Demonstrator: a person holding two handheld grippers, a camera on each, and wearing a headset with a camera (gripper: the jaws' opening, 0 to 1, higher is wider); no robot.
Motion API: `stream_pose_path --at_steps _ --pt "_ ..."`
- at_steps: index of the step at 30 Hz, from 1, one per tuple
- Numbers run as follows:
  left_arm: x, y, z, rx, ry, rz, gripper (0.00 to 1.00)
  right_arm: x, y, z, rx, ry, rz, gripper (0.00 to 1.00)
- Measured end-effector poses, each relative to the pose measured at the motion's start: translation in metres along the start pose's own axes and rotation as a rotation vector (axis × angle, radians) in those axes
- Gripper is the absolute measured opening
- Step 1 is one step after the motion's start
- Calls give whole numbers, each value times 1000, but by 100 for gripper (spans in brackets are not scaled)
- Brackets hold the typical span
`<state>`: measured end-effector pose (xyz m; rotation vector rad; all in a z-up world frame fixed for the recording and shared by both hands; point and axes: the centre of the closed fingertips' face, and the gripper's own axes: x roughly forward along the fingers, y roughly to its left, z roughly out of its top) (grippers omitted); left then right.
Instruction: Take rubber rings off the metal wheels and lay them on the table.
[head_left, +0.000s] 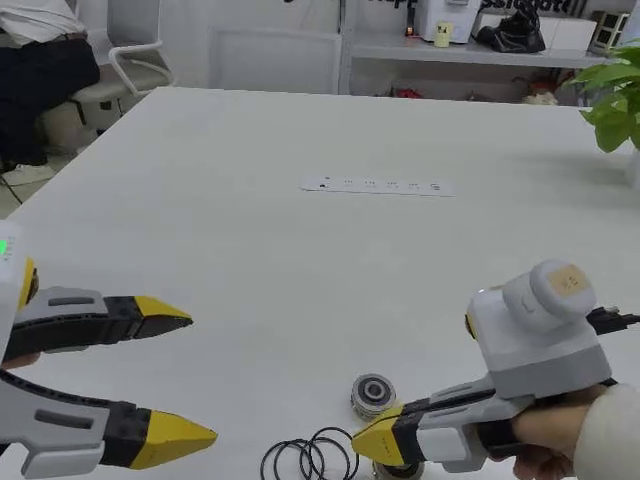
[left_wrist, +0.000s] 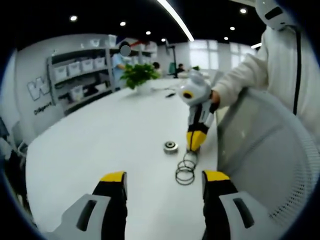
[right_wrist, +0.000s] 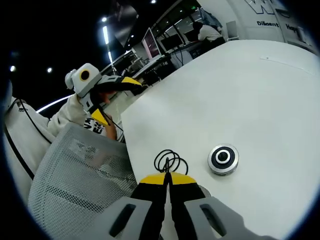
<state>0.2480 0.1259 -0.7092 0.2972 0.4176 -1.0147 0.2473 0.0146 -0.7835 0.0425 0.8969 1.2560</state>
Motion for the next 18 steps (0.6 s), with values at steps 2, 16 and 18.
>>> stream_pose_path --at_steps 2,16,18 --pt "-2 -1 -10 -37 9 9 61 1 -4 -2 -24 9 -26 0" --pt "-9 -8 -33 -122 16 44 61 -6 -23 8 -81 -24 -114 8" --pt "-9 -10 -34 -128 14 44 61 -10 -24 13 -86 -45 -119 8"
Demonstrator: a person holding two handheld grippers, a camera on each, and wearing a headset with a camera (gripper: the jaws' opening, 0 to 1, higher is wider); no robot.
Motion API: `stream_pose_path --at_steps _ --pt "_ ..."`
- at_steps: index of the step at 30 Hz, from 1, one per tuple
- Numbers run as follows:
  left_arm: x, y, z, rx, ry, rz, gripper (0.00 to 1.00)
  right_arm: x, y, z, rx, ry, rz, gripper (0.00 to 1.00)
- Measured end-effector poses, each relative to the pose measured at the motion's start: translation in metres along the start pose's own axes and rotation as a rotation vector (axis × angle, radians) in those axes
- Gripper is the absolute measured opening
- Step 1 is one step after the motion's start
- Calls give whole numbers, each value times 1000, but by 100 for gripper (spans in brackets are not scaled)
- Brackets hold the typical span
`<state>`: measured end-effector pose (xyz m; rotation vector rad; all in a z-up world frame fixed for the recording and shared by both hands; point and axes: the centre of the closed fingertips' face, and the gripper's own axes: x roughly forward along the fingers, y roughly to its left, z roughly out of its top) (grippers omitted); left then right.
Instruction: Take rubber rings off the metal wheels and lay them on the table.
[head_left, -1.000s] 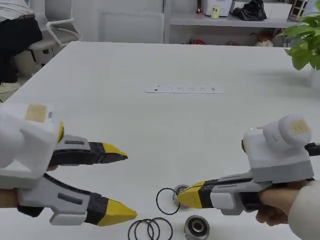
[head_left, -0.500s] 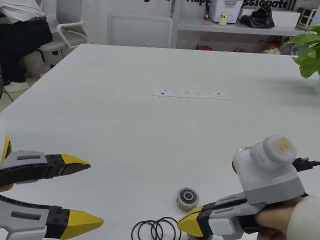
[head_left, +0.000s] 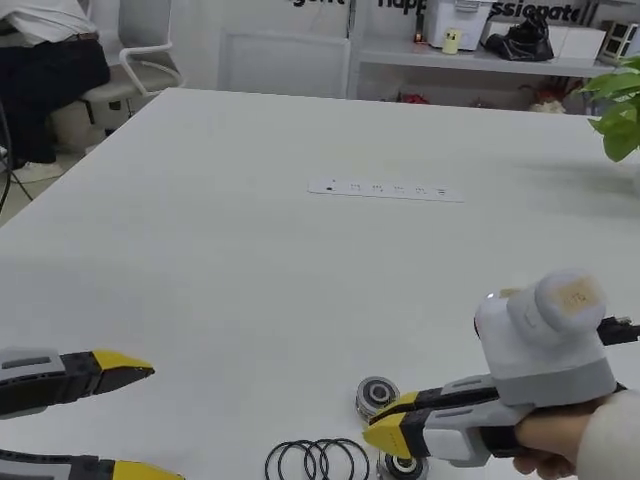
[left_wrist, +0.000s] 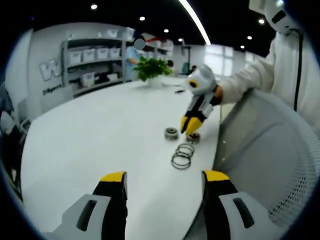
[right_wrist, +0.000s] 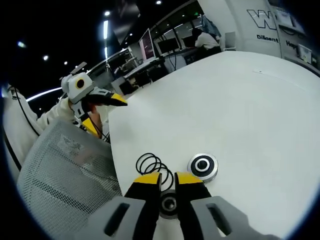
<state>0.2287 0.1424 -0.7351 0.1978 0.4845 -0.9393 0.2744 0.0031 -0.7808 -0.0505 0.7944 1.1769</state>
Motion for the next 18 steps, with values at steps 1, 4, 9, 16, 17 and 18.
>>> stream_pose_path --at_steps 1,4,9,16,17,18 --pt "0 -1 0 -3 0 0 61 -2 -1 4 -2 -16 -5 8" --pt "1 -3 -1 -11 -2 -1 62 -8 -6 10 6 -47 -17 10" --pt "1 -4 -1 -25 -12 8 64 -18 -9 20 6 -93 -26 16" --pt "-2 -6 -2 -37 -13 14 67 -34 -2 30 -26 -131 -1 31" --pt "-2 -6 -2 -40 -13 13 67 -37 -2 33 -30 -140 -3 35" --pt "-2 -5 -2 -43 -13 13 68 -39 -2 34 -32 -143 -4 38"
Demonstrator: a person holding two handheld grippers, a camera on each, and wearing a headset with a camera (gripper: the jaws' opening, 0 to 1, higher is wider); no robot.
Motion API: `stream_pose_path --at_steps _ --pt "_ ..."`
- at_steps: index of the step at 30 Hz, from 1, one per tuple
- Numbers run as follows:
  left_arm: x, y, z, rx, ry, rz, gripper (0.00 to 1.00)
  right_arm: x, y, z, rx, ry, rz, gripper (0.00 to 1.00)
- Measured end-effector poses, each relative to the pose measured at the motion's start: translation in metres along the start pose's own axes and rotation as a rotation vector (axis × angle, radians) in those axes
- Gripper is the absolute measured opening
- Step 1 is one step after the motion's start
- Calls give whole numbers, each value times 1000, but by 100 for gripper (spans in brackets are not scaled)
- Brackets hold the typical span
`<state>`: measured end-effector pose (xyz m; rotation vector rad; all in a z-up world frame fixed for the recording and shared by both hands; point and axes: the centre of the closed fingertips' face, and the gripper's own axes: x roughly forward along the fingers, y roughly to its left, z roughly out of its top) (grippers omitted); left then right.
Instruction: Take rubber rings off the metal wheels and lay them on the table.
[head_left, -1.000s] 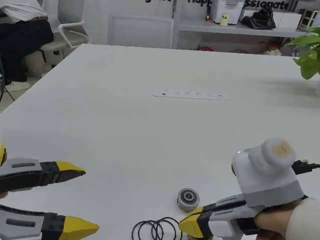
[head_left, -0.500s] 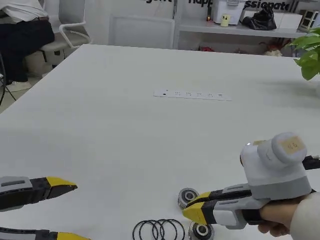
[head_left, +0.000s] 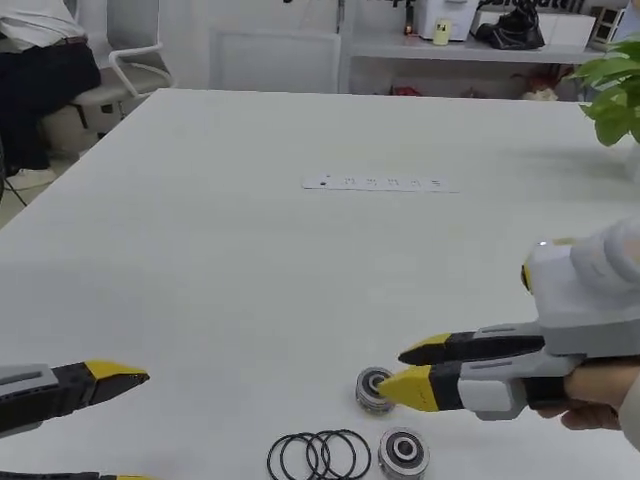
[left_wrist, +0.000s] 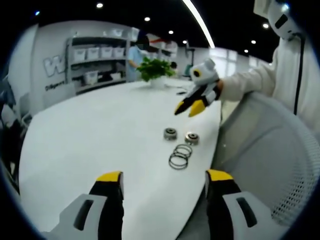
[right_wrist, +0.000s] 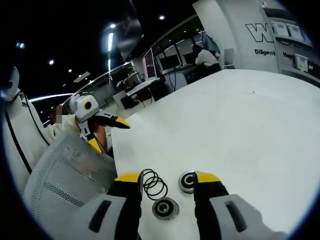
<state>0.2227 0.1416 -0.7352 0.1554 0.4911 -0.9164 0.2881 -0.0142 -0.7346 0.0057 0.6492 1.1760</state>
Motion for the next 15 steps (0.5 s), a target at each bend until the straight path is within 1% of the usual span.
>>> stream_pose_path --at_steps 3,6,8,10,11,13,15 --pt "0 1 0 -3 2 1 69 -11 -1 6 -18 -17 -10 46" --pt "-1 2 2 -3 -6 7 71 -21 -4 5 -32 -19 -29 50" --pt "-1 2 4 -8 -13 6 72 -28 -7 2 -38 -10 -43 54" --pt "-1 2 5 -8 -22 5 72 -35 -8 -5 -37 10 -47 58" --pt "-1 2 5 -12 -26 3 73 -40 -9 -11 -34 29 -49 61" --pt "0 2 4 -29 -27 1 75 -45 -11 -18 -36 49 -62 67" --pt "2 2 2 -29 -21 3 77 -51 -12 -22 -38 54 -70 71"
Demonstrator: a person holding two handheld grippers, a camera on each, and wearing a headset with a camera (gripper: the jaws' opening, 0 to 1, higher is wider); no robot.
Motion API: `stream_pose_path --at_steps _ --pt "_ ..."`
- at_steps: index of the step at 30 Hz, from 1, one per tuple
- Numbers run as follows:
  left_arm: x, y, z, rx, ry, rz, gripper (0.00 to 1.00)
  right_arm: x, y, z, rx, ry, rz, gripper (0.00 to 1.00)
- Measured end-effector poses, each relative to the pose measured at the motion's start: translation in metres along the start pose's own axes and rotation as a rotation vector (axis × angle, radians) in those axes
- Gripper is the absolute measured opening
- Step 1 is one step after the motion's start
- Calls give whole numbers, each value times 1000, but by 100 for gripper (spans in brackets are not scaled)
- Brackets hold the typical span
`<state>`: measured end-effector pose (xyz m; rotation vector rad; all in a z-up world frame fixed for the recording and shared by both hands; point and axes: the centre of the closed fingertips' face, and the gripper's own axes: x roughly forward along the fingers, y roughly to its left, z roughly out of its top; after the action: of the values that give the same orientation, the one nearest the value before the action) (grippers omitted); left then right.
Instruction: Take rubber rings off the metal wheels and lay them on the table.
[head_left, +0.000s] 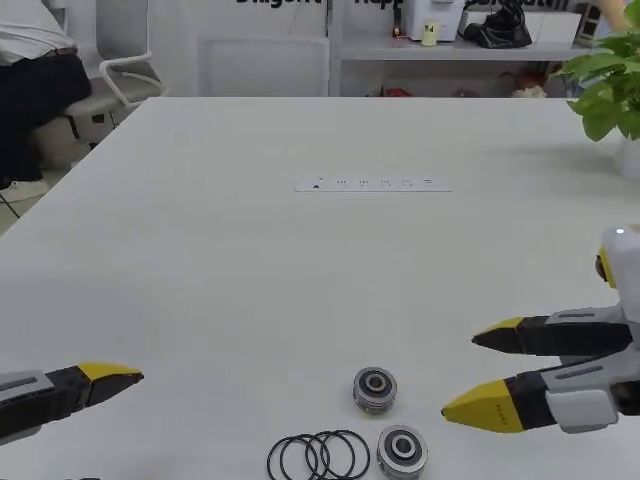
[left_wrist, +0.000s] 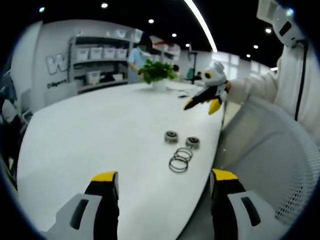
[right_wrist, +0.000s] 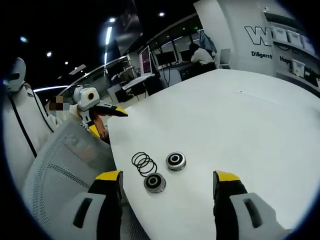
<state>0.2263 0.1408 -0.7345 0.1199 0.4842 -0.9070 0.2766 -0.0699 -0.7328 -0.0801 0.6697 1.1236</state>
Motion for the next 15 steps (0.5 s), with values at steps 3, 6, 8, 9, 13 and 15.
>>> stream_pose_path --at_steps 3,6,8,9,13,15 --pt "2 -3 -1 -10 6 -11 80 -9 -2 -7 4 8 -16 73" --pt "4 -8 0 -34 -3 -32 85 -16 -6 -16 2 30 -34 76" --pt "5 -8 0 -35 -6 -35 87 -19 -8 -23 4 44 -44 79" --pt "5 -9 -1 -37 -4 -36 87 -21 -8 -28 5 56 -47 80" --pt "7 -9 -5 -54 3 -37 90 -23 -9 -41 7 86 -58 82" --pt "7 -9 -7 -60 7 -36 91 -22 -8 -50 23 98 -53 84"
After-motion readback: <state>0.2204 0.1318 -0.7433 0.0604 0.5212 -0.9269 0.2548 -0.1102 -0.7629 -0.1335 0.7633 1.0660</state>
